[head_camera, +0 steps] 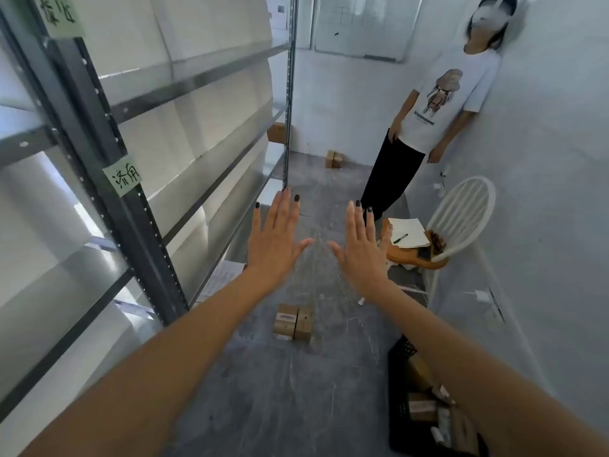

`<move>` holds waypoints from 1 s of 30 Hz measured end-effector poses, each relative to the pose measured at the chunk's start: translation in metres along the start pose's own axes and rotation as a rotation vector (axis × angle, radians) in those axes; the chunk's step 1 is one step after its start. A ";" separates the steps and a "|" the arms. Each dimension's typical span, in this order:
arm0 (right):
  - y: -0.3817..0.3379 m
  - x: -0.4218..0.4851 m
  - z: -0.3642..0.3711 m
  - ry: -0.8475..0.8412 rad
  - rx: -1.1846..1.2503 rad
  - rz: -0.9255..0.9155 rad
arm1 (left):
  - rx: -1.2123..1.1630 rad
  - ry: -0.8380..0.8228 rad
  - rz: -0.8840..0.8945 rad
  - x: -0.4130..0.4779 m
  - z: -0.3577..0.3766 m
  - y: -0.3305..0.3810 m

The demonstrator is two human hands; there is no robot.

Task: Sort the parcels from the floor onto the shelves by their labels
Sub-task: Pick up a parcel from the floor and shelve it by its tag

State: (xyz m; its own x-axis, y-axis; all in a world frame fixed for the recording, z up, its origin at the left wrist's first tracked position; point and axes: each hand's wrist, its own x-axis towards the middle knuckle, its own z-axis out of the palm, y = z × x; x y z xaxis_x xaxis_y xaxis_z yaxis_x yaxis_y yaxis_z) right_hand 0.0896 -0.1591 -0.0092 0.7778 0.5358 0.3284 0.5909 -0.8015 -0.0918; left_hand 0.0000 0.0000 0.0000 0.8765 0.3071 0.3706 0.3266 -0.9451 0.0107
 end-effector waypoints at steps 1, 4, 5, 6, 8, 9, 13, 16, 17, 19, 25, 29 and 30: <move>0.001 0.005 0.001 0.004 0.001 0.007 | 0.025 -0.015 -0.004 0.004 0.002 -0.002; 0.010 0.025 0.007 0.062 -0.036 0.007 | 0.081 0.035 -0.005 0.024 0.010 -0.014; 0.013 0.033 0.010 0.078 -0.046 -0.001 | 0.076 0.056 -0.005 0.031 0.011 -0.018; 0.014 0.041 0.012 0.083 -0.049 -0.009 | 0.066 0.070 -0.007 0.037 0.012 -0.020; 0.020 0.057 0.019 0.092 -0.056 -0.024 | 0.046 0.095 -0.022 0.051 0.014 -0.024; 0.023 0.066 0.023 0.098 -0.057 -0.028 | 0.049 0.099 -0.037 0.059 0.017 -0.024; 0.036 0.101 0.040 0.069 -0.046 -0.050 | 0.078 0.065 -0.075 0.094 0.032 -0.020; 0.048 0.126 0.057 0.031 -0.038 -0.064 | 0.049 0.018 -0.107 0.122 0.050 -0.018; 0.052 0.135 0.063 0.021 -0.038 -0.065 | 0.035 0.002 -0.133 0.132 0.056 -0.018; 0.060 0.147 0.078 -0.011 -0.048 -0.071 | 0.015 -0.030 -0.192 0.147 0.070 -0.016; 0.073 0.177 0.122 -0.103 0.001 -0.090 | -0.021 -0.105 -0.208 0.167 0.110 -0.022; 0.071 0.207 0.173 -0.257 0.003 -0.090 | -0.087 -0.263 -0.238 0.190 0.165 -0.042; 0.071 0.207 0.176 -0.280 0.006 -0.088 | -0.130 -0.267 -0.255 0.190 0.169 -0.044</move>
State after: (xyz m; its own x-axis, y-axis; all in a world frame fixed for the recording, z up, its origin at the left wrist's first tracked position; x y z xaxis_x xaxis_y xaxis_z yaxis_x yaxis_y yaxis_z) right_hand 0.3302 -0.0587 -0.1138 0.7520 0.6561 0.0637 0.6592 -0.7477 -0.0804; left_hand 0.2121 0.1185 -0.0868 0.8399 0.5359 0.0859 0.5133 -0.8357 0.1954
